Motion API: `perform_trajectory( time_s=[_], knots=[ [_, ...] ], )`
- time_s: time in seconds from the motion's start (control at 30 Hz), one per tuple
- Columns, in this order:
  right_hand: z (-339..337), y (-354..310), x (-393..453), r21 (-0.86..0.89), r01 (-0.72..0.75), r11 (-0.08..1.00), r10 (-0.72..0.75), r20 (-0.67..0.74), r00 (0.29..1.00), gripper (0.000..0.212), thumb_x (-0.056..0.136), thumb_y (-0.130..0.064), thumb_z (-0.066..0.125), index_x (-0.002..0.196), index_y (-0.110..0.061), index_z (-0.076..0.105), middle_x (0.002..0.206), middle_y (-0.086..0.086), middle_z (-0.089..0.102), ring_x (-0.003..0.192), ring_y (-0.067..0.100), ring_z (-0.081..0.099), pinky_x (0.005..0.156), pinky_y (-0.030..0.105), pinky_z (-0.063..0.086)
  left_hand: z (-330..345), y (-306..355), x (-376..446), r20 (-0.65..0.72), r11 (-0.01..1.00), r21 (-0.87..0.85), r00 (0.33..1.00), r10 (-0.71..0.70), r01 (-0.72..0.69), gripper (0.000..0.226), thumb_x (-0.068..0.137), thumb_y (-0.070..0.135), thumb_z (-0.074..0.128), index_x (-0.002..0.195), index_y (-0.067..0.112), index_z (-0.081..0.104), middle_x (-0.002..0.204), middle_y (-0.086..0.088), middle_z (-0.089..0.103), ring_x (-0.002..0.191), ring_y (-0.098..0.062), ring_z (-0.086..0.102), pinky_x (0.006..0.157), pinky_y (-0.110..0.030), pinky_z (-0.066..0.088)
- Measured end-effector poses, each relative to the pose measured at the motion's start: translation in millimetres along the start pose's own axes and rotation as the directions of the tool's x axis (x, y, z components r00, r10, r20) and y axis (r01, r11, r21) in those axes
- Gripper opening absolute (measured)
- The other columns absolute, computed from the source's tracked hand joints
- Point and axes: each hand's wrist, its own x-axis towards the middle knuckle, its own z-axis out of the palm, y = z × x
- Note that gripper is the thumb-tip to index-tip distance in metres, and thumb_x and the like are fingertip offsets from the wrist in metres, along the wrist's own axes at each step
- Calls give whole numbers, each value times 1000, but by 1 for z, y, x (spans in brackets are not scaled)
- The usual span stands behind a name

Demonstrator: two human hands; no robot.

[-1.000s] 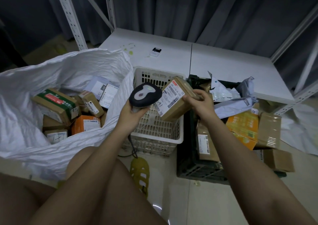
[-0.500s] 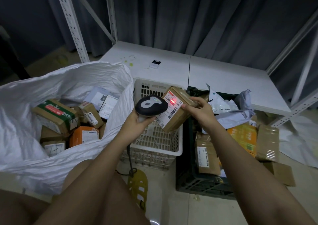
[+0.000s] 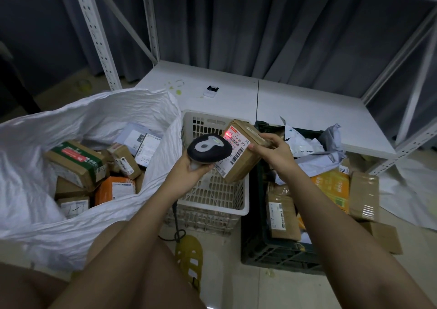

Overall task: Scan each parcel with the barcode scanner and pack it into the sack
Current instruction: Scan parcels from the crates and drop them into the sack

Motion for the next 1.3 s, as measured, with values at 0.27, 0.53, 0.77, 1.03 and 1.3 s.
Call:
perform_trajectory(
  time_s=[0.27, 0.53, 0.77, 1.03, 1.3],
  knots=[
    [11, -21, -12, 28, 20, 999, -21, 29, 999, 57, 69, -38, 84, 120, -30, 60, 127, 1, 54, 112, 18, 57, 94, 38, 53, -11, 17, -11, -51, 998, -36, 998, 43, -45, 53, 87, 12, 68, 134, 16, 46, 115, 14, 58, 96, 15, 54, 73, 4, 40],
    [113, -65, -31, 262, 57, 963, -82, 86, 993, 54, 75, -35, 80, 123, -26, 55, 126, -1, 48, 115, 22, 55, 96, 44, 53, -104, 52, -33, -416, 992, -2, 902, 113, -125, 63, 84, 21, 73, 139, 16, 43, 135, 4, 53, 122, -11, 49, 100, -27, 40],
    [233, -98, -30, 174, 136, 975, -157, 115, 981, 59, 74, -44, 78, 122, -34, 45, 134, 4, 42, 119, 22, 48, 101, 39, 47, -195, 43, -67, -602, 997, -2, 796, 56, -72, 61, 85, 23, 70, 139, 19, 42, 132, 5, 54, 119, -9, 49, 101, -27, 38],
    [295, -100, -1, -363, 108, 926, 120, 550, 826, 80, 92, -49, 58, 154, -21, 16, 160, 4, 15, 144, 28, 23, 111, 43, 28, -229, 13, -65, -615, 999, -38, 788, -20, -5, 63, 83, 29, 73, 139, 19, 46, 134, 1, 57, 124, -17, 52, 108, -41, 40],
    [213, -57, -2, -308, 134, 942, 47, 517, 855, 42, 97, -26, 58, 138, -23, 49, 149, 7, 40, 136, 25, 40, 103, 38, 42, -170, 22, -26, -467, 998, -35, 883, 36, -60, 55, 86, 17, 70, 136, 16, 45, 124, 7, 55, 115, -7, 50, 90, -18, 38]
  ],
)
